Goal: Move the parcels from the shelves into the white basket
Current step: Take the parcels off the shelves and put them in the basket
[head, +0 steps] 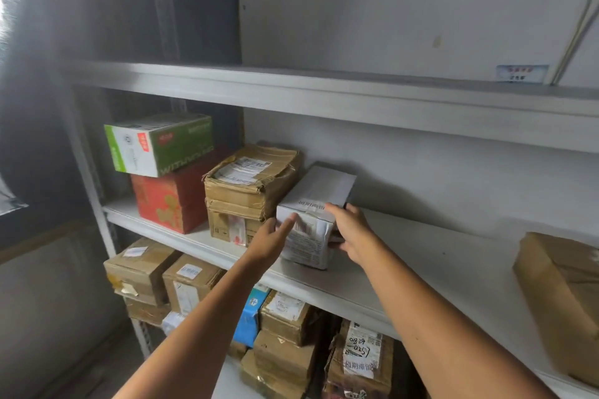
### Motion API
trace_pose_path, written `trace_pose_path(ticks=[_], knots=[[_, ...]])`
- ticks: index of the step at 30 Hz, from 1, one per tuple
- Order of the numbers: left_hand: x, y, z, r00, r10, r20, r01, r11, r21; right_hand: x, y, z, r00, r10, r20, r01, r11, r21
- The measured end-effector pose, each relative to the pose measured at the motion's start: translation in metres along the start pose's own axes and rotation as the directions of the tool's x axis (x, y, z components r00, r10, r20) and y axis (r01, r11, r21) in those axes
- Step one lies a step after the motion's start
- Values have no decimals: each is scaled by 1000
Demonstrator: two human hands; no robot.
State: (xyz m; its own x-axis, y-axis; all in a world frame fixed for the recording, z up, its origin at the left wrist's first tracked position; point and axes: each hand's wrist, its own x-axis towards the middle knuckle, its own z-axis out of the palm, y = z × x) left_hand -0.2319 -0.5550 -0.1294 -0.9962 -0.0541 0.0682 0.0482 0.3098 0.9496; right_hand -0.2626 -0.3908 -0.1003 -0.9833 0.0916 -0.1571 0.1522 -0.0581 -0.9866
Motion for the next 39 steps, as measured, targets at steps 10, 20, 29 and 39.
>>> trace_pose_path(ticks=[10, 20, 29, 39], knots=[[-15, 16, 4, 995, 15, 96, 5, 980, -199, -27, 7, -24, 998, -65, 27, 61, 991, 116], [-92, 50, 57, 999, -50, -15, 45, 969, -243, -85, 28, -101, 961, -236, 141, 214, 964, 158], [-215, 75, 91, 942, -150, -301, 61, 957, -283, -170, 49, -146, 841, -244, 482, 265, 964, 26], [-414, 34, 33, 830, -177, -529, 36, 963, -267, -307, 92, -69, 627, -162, 762, 245, 970, 5]])
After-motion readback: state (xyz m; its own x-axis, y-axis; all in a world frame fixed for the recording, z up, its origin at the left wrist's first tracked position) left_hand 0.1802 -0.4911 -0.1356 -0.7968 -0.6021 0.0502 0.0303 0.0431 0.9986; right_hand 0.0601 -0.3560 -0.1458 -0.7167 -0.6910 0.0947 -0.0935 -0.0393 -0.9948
